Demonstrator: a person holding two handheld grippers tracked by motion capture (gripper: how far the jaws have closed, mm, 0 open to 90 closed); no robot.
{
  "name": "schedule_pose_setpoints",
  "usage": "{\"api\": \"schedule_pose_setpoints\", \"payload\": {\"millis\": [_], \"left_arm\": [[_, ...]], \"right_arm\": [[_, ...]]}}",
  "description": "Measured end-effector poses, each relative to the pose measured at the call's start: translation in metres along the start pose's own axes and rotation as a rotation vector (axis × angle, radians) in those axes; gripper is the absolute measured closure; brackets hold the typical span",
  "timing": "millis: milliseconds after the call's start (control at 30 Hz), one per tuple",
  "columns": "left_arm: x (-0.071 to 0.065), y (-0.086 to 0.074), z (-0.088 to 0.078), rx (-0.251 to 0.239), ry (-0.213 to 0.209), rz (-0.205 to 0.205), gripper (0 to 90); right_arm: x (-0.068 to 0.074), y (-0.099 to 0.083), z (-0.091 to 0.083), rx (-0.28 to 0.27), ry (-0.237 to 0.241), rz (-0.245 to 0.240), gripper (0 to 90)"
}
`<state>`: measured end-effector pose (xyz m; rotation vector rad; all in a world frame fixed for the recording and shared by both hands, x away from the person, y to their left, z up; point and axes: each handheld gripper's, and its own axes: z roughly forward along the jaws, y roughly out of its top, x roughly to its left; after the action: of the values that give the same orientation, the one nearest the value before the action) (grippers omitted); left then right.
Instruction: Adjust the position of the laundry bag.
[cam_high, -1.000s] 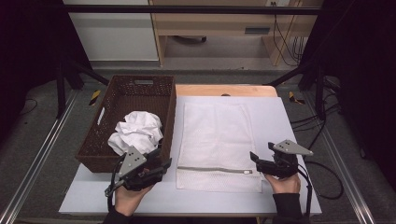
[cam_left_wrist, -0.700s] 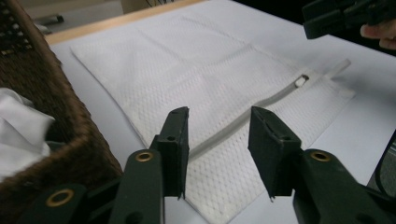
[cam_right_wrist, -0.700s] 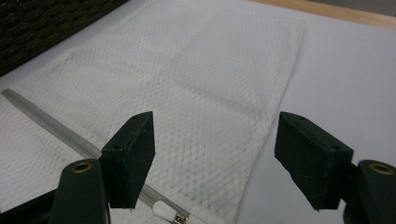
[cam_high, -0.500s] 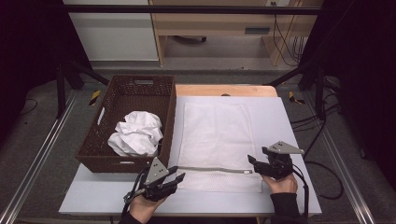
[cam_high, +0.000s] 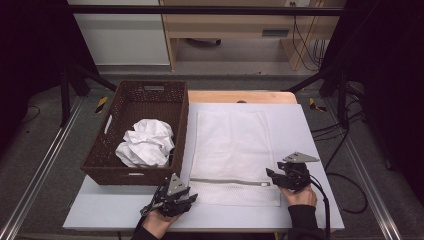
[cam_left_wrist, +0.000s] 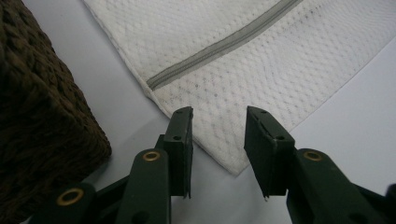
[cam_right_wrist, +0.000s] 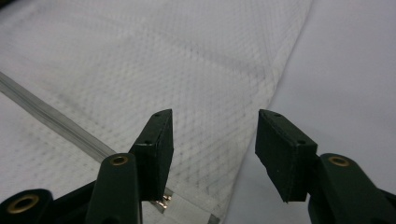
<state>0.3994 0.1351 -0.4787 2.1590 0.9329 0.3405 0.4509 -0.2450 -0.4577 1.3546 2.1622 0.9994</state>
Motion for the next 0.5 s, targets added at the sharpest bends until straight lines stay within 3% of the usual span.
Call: {"api": "schedule_pose_setpoints", "payload": {"millis": [233,400,500], "left_arm": [[-0.003,-0.001,0.001,-0.001,0.021,0.014,69.6],[-0.003,0.0,0.001,0.01,0.003,0.0,80.2],[-0.005,0.0,0.001,0.014,0.013,0.01,85.1]], "right_arm": [[-0.002,-0.001,0.016,0.079,-0.029,-0.011,51.0],[-0.002,-0.003,0.019,0.109,-0.026,-0.007,53.0],[0.0,-0.004,0.02,0.118,-0.031,-0.011,55.4]]}}
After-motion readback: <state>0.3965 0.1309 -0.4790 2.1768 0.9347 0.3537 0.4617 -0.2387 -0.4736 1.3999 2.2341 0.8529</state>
